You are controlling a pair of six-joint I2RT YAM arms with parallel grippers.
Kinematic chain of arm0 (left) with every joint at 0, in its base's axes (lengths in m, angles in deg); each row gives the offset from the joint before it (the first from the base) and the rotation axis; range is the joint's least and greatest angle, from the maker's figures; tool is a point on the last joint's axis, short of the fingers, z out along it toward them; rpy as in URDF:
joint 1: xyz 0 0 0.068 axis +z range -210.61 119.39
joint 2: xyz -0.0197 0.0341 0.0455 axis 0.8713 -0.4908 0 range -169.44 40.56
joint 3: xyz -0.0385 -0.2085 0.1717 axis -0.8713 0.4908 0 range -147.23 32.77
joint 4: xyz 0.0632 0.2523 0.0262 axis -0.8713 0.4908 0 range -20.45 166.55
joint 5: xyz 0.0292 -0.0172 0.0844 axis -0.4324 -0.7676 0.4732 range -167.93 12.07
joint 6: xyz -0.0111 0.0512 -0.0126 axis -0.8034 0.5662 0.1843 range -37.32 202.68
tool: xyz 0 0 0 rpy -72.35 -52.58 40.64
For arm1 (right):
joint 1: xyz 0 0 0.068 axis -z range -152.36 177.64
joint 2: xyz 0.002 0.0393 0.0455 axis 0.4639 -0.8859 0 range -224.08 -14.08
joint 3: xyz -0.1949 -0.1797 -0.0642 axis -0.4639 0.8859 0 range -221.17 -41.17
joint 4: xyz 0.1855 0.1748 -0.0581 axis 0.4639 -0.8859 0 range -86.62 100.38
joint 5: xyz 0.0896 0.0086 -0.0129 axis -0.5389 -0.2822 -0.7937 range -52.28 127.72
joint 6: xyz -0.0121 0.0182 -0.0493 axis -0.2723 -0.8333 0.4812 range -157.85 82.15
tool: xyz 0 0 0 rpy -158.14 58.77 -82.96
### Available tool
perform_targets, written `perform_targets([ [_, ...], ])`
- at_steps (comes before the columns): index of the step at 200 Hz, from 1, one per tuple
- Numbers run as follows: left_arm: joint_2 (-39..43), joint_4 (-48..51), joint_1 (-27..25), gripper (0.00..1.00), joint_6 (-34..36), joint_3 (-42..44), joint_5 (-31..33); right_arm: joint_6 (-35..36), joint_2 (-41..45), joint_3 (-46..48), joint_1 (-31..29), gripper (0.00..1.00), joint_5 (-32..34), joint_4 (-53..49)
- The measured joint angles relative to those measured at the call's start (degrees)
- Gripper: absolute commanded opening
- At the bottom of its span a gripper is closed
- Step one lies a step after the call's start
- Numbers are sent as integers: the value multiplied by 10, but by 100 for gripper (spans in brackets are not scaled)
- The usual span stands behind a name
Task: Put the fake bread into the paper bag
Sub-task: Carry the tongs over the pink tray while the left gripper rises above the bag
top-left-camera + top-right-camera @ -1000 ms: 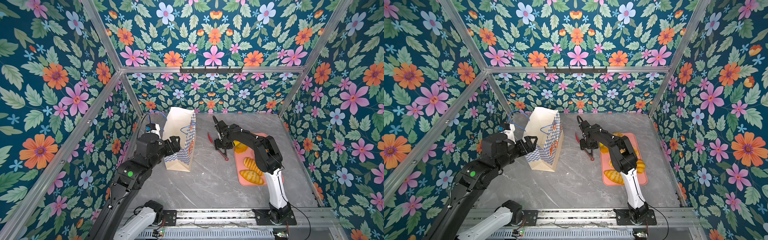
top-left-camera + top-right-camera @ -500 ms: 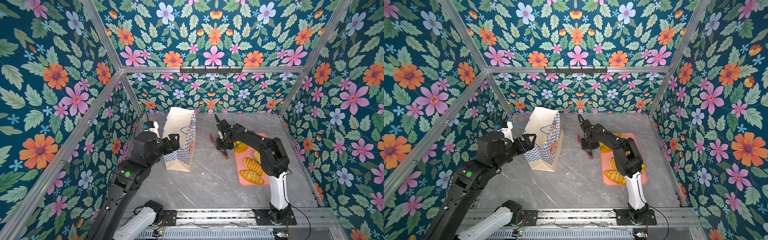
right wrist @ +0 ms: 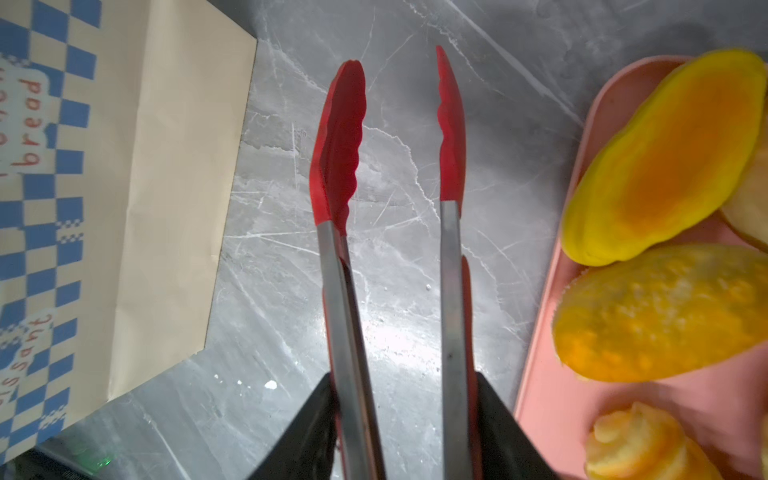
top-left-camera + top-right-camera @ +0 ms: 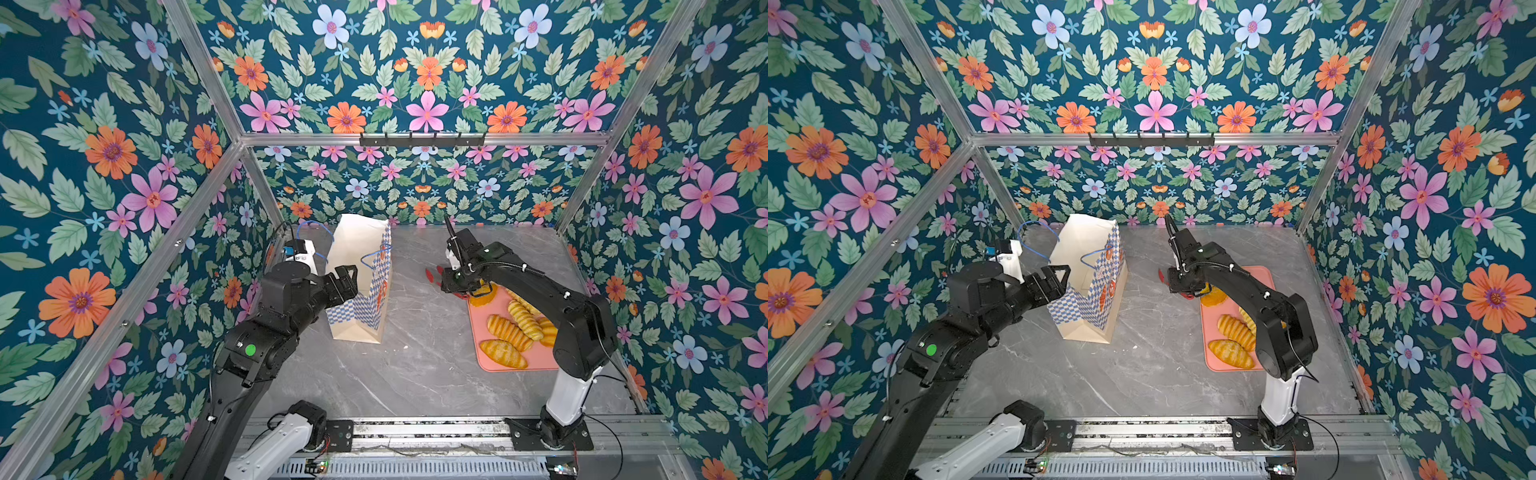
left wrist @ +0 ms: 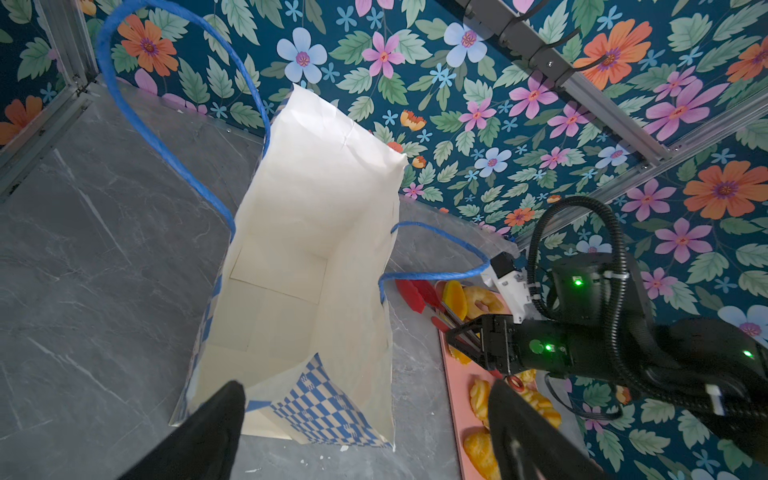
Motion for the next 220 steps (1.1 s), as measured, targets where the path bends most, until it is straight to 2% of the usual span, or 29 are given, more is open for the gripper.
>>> perform_targets([
  [64, -52, 38, 0, 86, 32, -58, 4, -5, 95, 19, 0, 47, -1, -7],
  [117, -106, 87, 0, 87, 76, -143, 30, -15, 174, 29, 25, 45, 1, -13],
  [157, -154, 112, 0, 83, 106, -187, 52, -30, 245, 80, 95, 45, -28, -14],
  [207, -206, 119, -3, 81, 134, -227, 55, -60, 312, 169, 241, 42, -108, -6],
  [220, -219, 121, -4, 83, 138, -239, 57, -68, 322, 194, 274, 42, -136, 0],
])
